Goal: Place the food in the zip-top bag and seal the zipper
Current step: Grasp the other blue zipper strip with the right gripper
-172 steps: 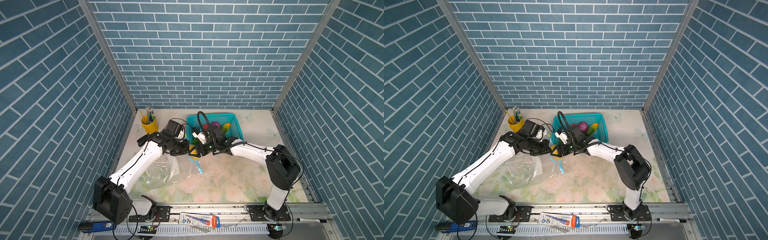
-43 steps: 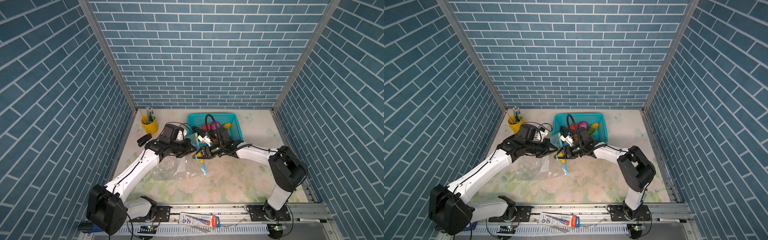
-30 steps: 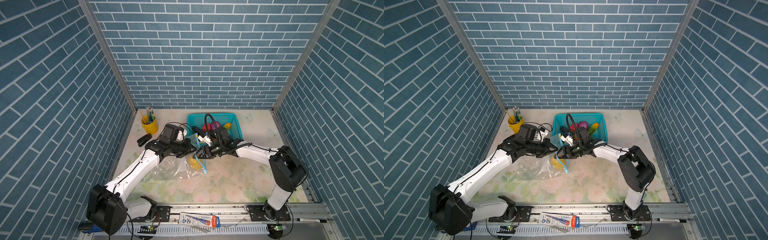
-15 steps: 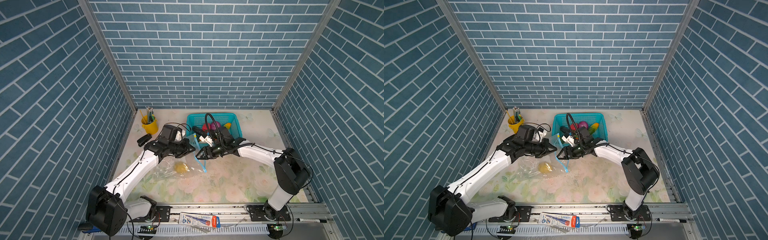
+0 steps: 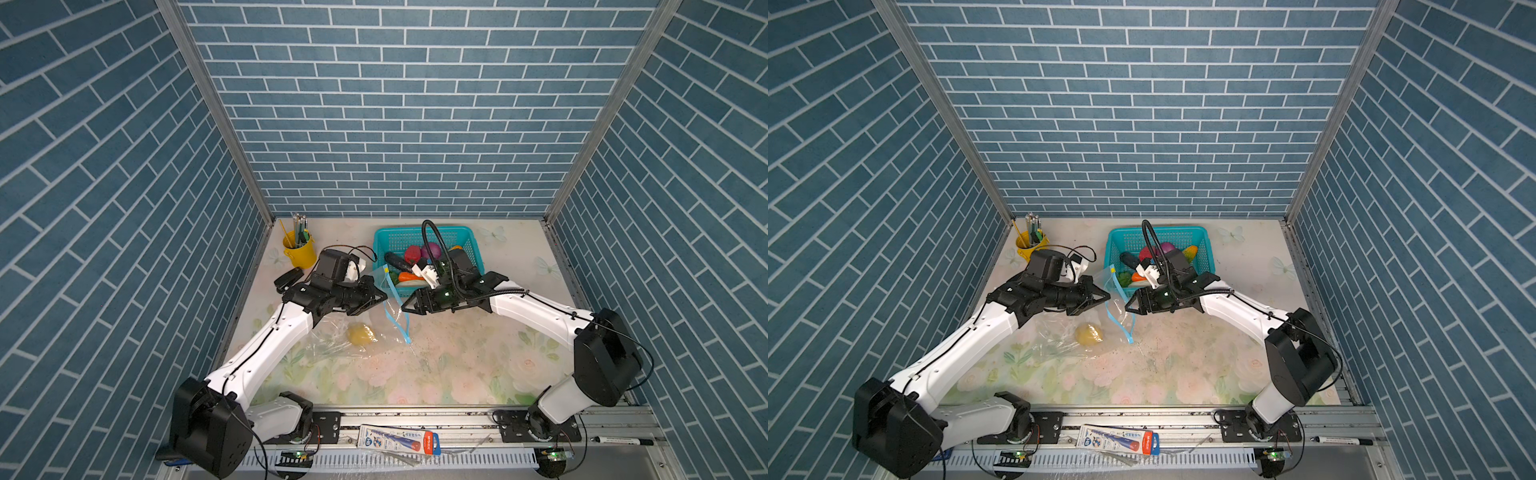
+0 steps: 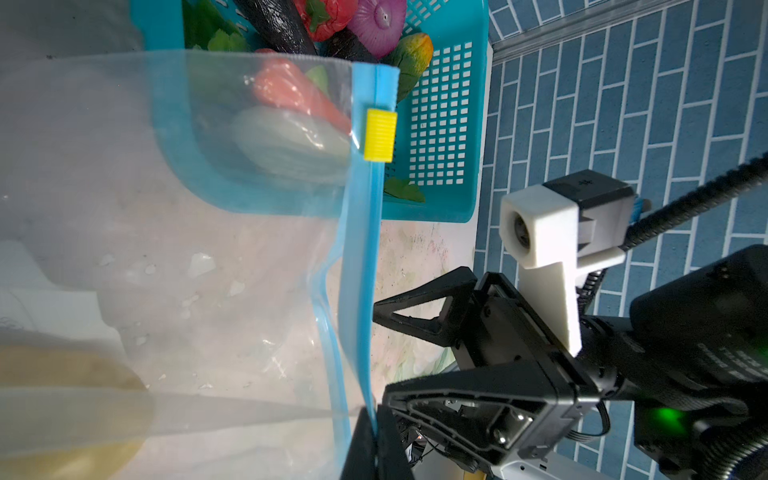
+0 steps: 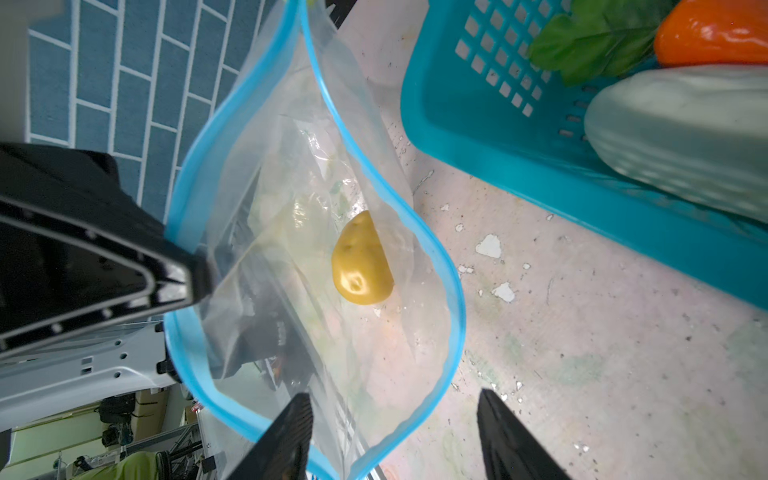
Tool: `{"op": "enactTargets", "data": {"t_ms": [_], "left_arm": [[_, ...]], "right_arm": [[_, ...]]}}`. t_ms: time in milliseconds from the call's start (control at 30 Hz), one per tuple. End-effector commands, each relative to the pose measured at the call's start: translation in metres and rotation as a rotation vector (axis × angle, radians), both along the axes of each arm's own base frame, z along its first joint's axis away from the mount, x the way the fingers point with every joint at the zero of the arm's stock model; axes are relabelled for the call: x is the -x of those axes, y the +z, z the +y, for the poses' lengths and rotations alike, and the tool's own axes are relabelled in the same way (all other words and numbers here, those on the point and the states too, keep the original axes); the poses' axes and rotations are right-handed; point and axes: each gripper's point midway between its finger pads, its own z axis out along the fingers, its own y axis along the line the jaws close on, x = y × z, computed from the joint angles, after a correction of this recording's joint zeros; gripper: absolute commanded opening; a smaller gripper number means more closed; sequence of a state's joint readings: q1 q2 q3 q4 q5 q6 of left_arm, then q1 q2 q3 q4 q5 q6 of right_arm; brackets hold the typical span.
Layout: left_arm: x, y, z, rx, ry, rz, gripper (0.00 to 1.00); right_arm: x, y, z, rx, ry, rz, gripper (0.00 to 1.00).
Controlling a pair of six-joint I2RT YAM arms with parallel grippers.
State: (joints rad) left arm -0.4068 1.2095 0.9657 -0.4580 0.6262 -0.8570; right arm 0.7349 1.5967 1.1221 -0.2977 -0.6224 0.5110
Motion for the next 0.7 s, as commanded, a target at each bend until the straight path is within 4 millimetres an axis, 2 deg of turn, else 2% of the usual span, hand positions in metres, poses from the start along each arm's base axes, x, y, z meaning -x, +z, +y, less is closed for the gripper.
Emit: {"op": "enactTargets", "data": {"t_ms": [0,133,233,400,500,667], "left_arm": [[0.001,0.006,0.002,0.011,0.0,-0.012,0.0],[0.001,0.009,0.003,0.011,0.004,-0.015,0.0],[0.001,0.011,0.005,0.009,0.005,-0.02,0.0],[0.001,0.011,0.007,0.003,0.007,-0.019,0.0],[0.0,0.012,0.009,0.005,0.012,-0.019,0.0],[0.0,0.019,0.012,0.006,0.014,-0.032,0.0]], "right_arm": [[-0.006,-0.01,0.01,0.007,-0.034,0.056,0.6],[-0.001,-0.013,0.023,0.001,0.0,0.081,0.56],[0.0,-0.015,0.026,-0.006,0.017,0.099,0.47],[0.002,-0.003,0.031,-0.049,0.039,0.083,0.29],[0.003,0.006,0.032,-0.072,0.048,0.072,0.15],[0.002,0.017,0.035,-0.098,0.057,0.069,0.06]]}}
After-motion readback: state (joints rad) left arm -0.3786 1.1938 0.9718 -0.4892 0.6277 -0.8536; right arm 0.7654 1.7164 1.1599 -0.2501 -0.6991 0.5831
